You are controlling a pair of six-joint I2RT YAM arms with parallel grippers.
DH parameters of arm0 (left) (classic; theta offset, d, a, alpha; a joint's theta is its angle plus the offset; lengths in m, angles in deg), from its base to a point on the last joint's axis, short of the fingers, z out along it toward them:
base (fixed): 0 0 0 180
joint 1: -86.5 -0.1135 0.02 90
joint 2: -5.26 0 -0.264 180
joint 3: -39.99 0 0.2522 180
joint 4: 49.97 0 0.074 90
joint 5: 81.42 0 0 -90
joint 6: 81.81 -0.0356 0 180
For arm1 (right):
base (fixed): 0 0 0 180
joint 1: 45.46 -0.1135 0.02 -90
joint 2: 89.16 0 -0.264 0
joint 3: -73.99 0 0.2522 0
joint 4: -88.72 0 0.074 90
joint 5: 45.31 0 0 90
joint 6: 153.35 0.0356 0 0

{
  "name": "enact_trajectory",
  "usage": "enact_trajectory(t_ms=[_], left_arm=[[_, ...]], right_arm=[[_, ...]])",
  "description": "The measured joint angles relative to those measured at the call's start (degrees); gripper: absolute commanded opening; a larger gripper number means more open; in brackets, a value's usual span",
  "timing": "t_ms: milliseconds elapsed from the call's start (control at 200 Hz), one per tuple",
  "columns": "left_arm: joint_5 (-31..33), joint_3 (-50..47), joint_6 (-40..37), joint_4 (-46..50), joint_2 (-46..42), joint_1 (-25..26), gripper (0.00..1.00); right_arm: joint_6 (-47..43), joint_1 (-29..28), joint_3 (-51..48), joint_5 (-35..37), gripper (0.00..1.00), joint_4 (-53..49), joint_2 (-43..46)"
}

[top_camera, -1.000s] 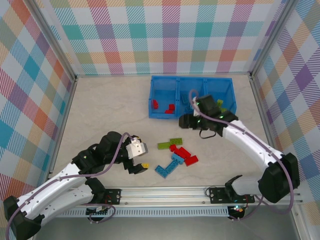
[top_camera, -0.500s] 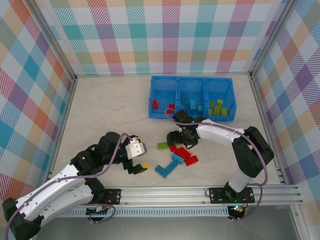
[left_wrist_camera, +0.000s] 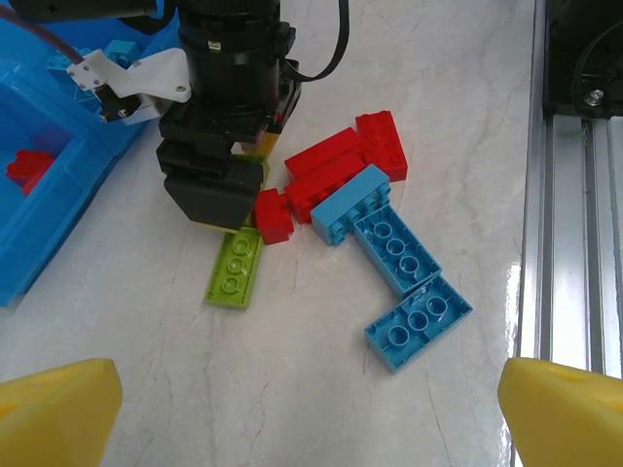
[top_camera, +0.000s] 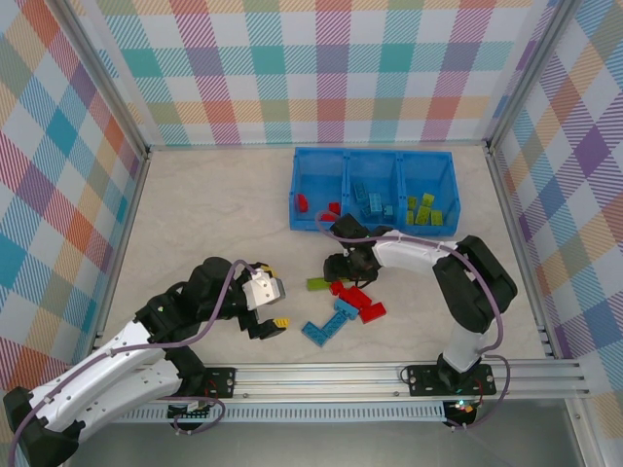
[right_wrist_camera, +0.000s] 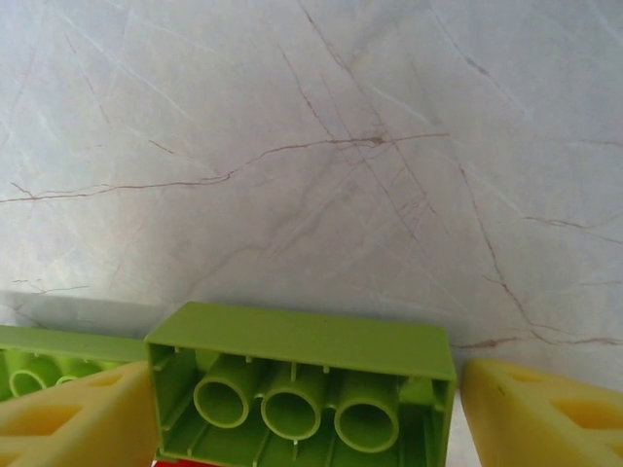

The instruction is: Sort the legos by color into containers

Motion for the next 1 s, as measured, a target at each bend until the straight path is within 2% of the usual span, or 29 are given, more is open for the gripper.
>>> enact_trajectory(t_ms=[120,390,630,735,825,1000], left_arm=[[0.00,0.00,0.00,0.00,-0.07,0.00,0.99],[0.00,0.00,-0.02,0.00,-0.07,0.00,1.00],[0.00,0.00,-0.02,0.00,-0.13,0.00,1.00],[0.00,0.00,-0.02,-0.02,-0.13,0.00,1.00],[0.00,0.00,0.00,-0.02,-0.13,0.00,1.00],[1.14,0.00,-0.09,0.00,-0.15,0.00,1.00]], right_arm=[[0.70,0.00,0.22,0.68,0.62,-0.13,-0.09],[1.05,-0.15,-0.90,2.78,0.54,0.94,1.62],[1.27,2.91,-5.88,7.21,0.50,0.46,16.81],[0.35,8.33,-5.97,8.90,0.50,0.68,24.09],[-1.95,16.46,-5.20,9.46,0.49,0.72,28.13],[-5.73,33.05,2.84,7.23,0.48,1.05,24.72]])
